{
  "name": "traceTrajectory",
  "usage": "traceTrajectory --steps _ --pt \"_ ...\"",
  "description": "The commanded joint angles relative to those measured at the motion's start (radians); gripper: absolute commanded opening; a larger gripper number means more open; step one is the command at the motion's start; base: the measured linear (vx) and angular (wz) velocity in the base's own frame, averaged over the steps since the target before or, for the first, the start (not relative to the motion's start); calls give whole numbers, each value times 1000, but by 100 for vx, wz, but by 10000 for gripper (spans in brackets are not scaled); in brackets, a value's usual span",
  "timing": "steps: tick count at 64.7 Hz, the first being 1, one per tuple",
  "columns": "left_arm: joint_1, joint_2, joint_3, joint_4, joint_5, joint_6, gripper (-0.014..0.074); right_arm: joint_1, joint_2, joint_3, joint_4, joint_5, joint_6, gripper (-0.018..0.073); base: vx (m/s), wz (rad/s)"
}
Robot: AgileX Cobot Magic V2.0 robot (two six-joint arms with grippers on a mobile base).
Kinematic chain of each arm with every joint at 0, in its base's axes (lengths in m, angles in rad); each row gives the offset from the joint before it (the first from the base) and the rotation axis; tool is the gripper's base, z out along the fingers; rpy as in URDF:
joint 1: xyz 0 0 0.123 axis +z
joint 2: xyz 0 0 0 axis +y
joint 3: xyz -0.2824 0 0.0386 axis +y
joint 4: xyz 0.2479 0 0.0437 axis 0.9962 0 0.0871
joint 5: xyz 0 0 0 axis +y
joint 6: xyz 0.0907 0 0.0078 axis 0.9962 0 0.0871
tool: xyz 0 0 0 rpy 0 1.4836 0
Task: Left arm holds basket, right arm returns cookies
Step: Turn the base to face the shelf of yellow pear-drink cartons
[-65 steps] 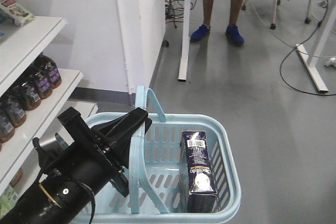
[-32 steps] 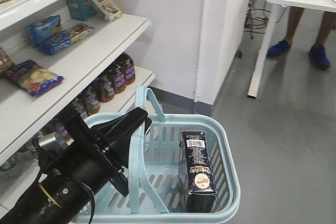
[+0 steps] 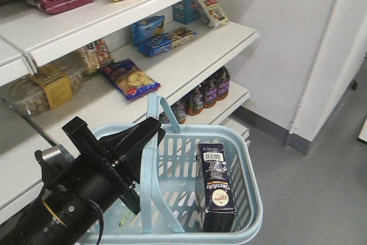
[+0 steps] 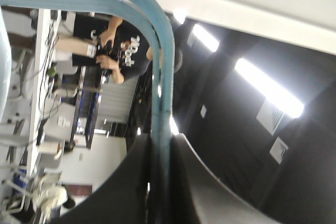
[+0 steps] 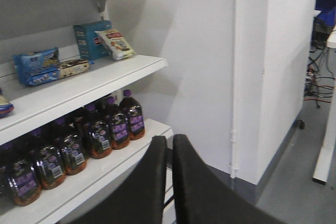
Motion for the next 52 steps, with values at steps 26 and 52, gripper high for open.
traceTrajectory --steps 26,52 --pt "-7 -32 -30 11 -279 -8 -3 -1 -13 17 -5 -75 -6 -3 9 50" --pt "-7 -32 -30 11 -279 -8 -3 -1 -13 17 -5 -75 -6 -3 7 43"
